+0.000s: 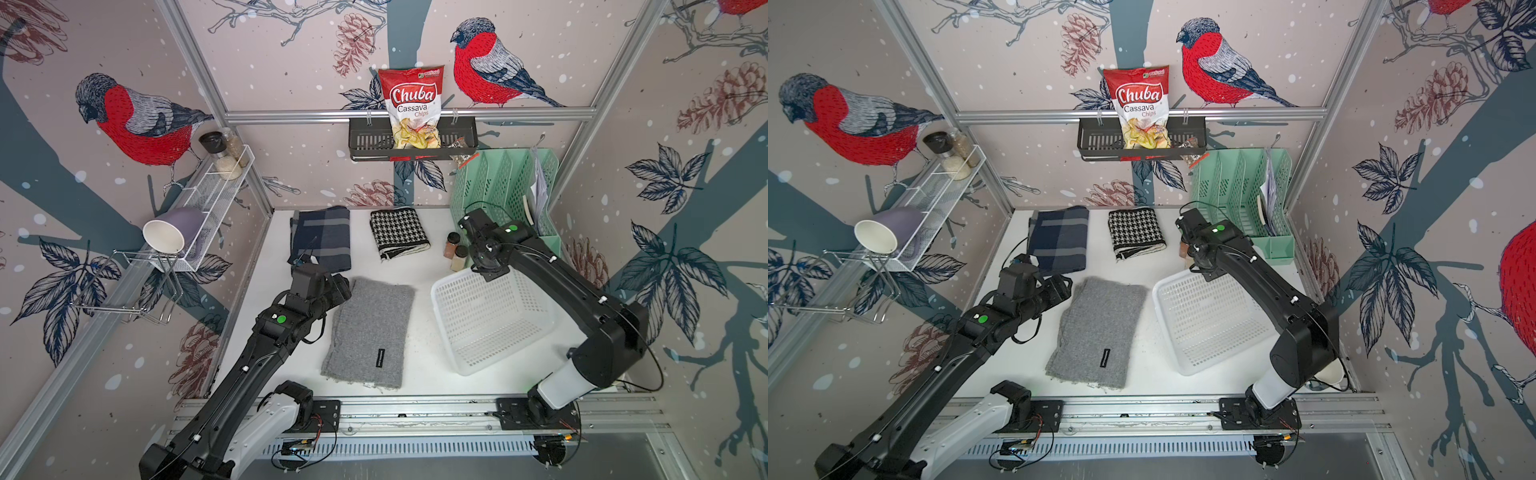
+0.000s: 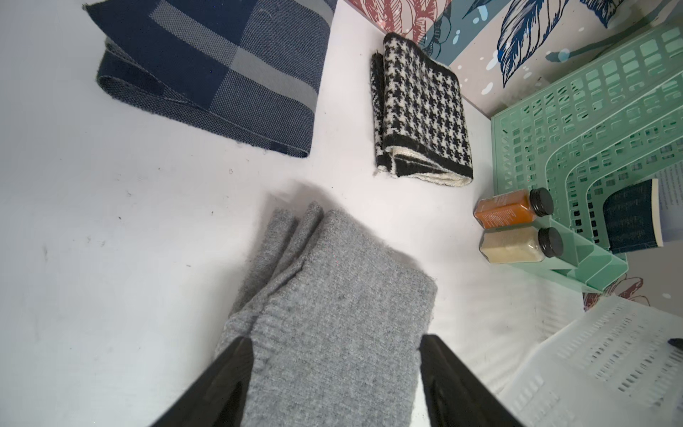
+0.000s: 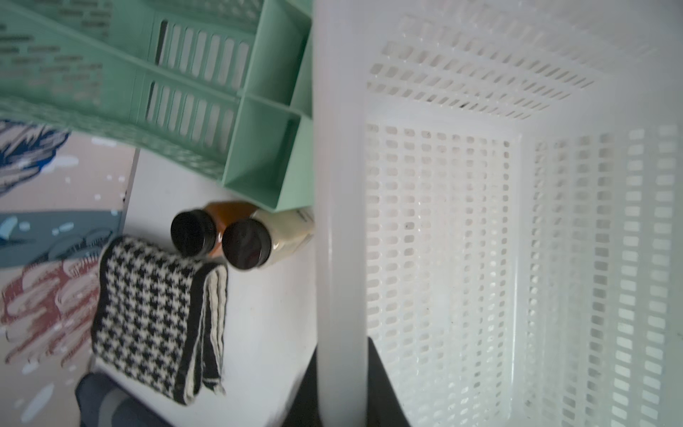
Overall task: Put the folded scarf in the basket
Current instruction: Adjust the basket at the center of the board.
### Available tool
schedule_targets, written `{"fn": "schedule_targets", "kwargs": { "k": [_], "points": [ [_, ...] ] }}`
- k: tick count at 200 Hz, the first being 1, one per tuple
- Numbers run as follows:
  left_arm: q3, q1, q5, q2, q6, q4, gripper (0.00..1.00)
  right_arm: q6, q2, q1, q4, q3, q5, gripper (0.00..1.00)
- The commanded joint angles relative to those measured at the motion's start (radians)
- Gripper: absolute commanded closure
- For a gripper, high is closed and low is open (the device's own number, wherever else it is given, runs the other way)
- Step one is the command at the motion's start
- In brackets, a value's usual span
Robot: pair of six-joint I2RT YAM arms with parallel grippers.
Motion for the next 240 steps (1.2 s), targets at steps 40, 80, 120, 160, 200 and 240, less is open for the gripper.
{"fn": "schedule_targets", "kwargs": {
  "k": [40, 80, 120, 160, 200, 240],
  "points": [
    [0.003, -0.055, -0.046, 0.019, -0.037, 0.043, 0.26, 0.064, 0.006, -0.240, 0.105, -0.096, -0.348, 1.00],
    [0.014, -0.095, -0.067, 0.046, -0.053, 0.046, 0.26, 0.121, 0.069, -0.289, 0.162, -0.077, -0.413, 1.00],
    [0.033, -0.125, -0.096, 0.055, -0.055, 0.038, 0.26, 0.132, 0.147, -0.260, 0.139, -0.006, -0.406, 1.00],
    [0.043, -0.134, -0.103, 0.060, -0.058, 0.029, 0.26, 0.163, 0.167, -0.233, 0.139, -0.029, -0.383, 1.00],
    [0.038, -0.140, -0.111, 0.049, -0.063, 0.028, 0.26, 0.161, 0.180, -0.222, 0.122, -0.053, -0.341, 1.00],
    [0.037, -0.143, -0.115, 0.051, -0.064, 0.024, 0.25, 0.151, 0.206, -0.222, 0.140, -0.071, -0.337, 1.00]
  ]
}}
